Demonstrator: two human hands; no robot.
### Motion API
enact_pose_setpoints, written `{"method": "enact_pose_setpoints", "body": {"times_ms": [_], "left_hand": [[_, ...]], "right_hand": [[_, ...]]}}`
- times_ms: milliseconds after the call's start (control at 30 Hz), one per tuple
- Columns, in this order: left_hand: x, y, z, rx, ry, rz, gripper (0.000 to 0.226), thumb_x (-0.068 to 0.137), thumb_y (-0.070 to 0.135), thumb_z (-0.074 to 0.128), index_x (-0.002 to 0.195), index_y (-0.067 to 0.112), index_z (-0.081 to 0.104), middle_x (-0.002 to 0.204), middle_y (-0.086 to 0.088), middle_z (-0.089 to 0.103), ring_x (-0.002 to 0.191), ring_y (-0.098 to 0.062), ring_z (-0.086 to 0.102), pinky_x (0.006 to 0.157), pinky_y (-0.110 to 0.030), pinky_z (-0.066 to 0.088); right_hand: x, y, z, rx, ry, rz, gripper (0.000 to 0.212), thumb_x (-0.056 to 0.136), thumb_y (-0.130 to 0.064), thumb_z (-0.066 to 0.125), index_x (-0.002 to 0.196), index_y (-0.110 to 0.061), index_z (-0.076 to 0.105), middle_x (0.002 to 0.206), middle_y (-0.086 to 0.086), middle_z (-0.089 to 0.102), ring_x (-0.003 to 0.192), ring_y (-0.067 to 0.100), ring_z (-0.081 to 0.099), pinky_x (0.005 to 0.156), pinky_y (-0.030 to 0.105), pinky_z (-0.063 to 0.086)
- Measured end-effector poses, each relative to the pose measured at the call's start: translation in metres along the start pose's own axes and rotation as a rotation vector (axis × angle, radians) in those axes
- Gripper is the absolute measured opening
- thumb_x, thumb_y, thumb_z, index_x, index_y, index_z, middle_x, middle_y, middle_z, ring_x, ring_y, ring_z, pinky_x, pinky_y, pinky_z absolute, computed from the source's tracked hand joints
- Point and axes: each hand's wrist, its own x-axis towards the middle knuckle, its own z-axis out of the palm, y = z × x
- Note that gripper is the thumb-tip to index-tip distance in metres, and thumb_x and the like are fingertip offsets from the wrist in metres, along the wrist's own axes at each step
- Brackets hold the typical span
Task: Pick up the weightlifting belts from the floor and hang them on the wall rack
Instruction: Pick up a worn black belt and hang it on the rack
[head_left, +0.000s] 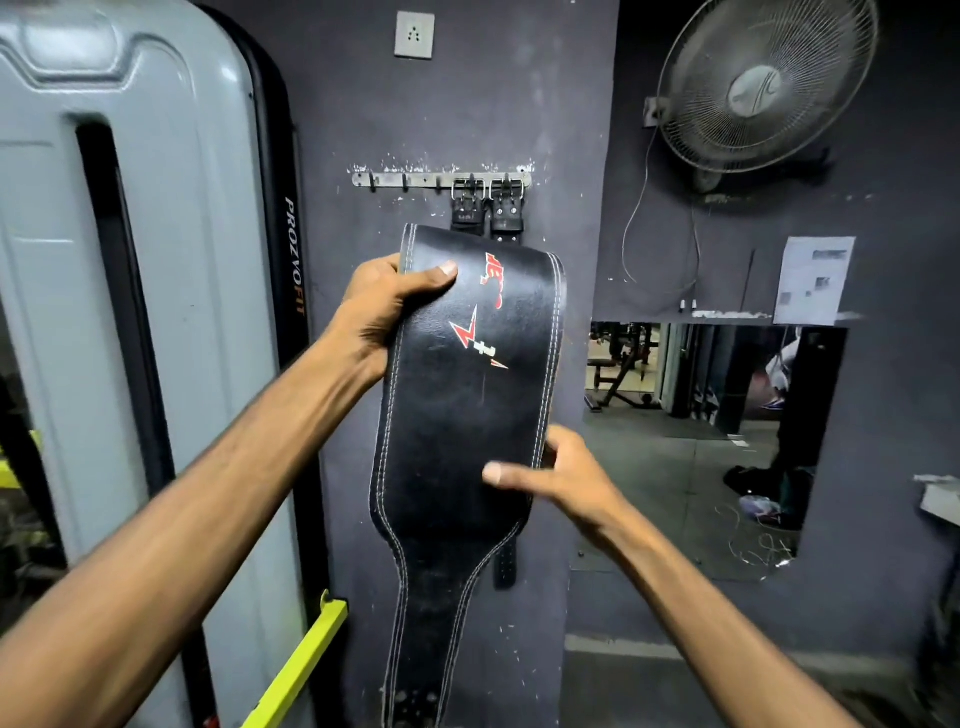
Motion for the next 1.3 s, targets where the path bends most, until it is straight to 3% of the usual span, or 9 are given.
{"method": "enact_pose_setpoints", "body": {"times_ms": [267,367,500,700,900,1000,1067,1200,1300], "left_hand": [[-0.017,-0.012,-0.017,0.09,-0.094,0.04,0.026,0.08,-0.001,0.072,0.106,0.0,0.07,0.09,-0.011,0.077,0.077,-0.02,0.074,0.071,-0.03,0.061],[-0.019,-0.011,-0.027,0.037,-0.134,-0.033,0.02,0.081,0.002,0.07,0.101,0.002,0.071,0.087,-0.008,0.075,0.075,-0.017,0.072,0.071,-0.026,0.06],[-0.008,0.008,-0.029,-0.011,-0.091,-0.234,0.018,0.093,0.023,0.062,0.075,0.021,0.064,0.055,0.009,0.061,0.048,-0.005,0.057,0.047,-0.015,0.046],[0.012,0.032,-0.014,-0.042,0.043,-0.2,0.01,0.079,0.02,0.079,0.087,0.014,0.076,0.093,-0.006,0.075,0.091,-0.023,0.07,0.097,-0.04,0.055],[-0.004,0.011,-0.001,-0.031,0.001,-0.01,0.033,0.085,-0.002,0.068,0.118,0.004,0.066,0.096,-0.008,0.073,0.083,-0.019,0.07,0.081,-0.033,0.059],[-0.014,0.001,-0.002,0.019,-0.006,-0.008,0.034,0.083,-0.002,0.071,0.115,0.008,0.064,0.095,-0.005,0.072,0.084,-0.016,0.07,0.075,-0.03,0.061],[-0.01,0.002,-0.004,0.088,-0.007,-0.014,0.019,0.085,0.006,0.072,0.101,0.013,0.066,0.09,-0.002,0.072,0.078,-0.013,0.069,0.068,-0.026,0.059],[0.004,0.002,-0.001,0.162,0.089,-0.005,0.017,0.085,0.027,0.076,0.091,0.012,0.069,0.088,-0.005,0.072,0.074,-0.016,0.066,0.071,-0.028,0.053],[-0.01,-0.013,0.002,0.15,0.072,0.009,0.031,0.081,0.025,0.081,0.107,0.01,0.073,0.103,-0.007,0.078,0.092,-0.021,0.074,0.083,-0.033,0.059]], "right_hand": [[0.077,-0.119,-0.009,0.595,0.078,0.078,0.023,0.091,-0.027,0.066,0.098,-0.008,0.078,0.095,0.012,0.077,0.082,0.025,0.073,0.091,0.039,0.056],[0.083,-0.121,-0.005,0.552,0.104,0.12,0.011,0.088,-0.014,0.068,0.085,-0.007,0.076,0.082,0.01,0.076,0.073,0.025,0.072,0.083,0.036,0.058],[0.083,-0.109,-0.002,0.411,0.153,-0.025,0.026,0.079,-0.006,0.073,0.104,-0.001,0.068,0.091,0.015,0.072,0.075,0.026,0.07,0.076,0.037,0.058],[0.065,-0.107,0.009,0.235,0.124,-0.178,0.037,0.084,0.007,0.067,0.121,0.004,0.063,0.103,0.014,0.074,0.087,0.024,0.071,0.075,0.033,0.061],[0.079,-0.149,-0.005,0.3,0.118,0.049,0.035,0.084,-0.025,0.075,0.109,-0.001,0.075,0.106,0.014,0.077,0.09,0.025,0.072,0.085,0.037,0.058],[0.091,-0.162,-0.009,0.195,0.222,0.118,0.008,0.081,-0.014,0.079,0.086,-0.008,0.076,0.091,0.009,0.076,0.082,0.023,0.069,0.084,0.038,0.058],[0.095,-0.155,-0.007,0.15,0.235,0.102,0.014,0.083,-0.008,0.075,0.071,-0.015,0.07,0.075,0.003,0.07,0.068,0.018,0.062,0.068,0.029,0.053],[0.094,-0.136,0.007,0.156,0.244,-0.006,0.01,0.089,0.0,0.067,0.086,-0.009,0.069,0.071,0.004,0.069,0.058,0.011,0.063,0.053,0.019,0.051],[0.094,-0.132,0.011,0.196,0.277,-0.086,0.011,0.088,0.002,0.068,0.086,-0.008,0.069,0.077,0.009,0.071,0.064,0.016,0.065,0.06,0.025,0.055]]}}
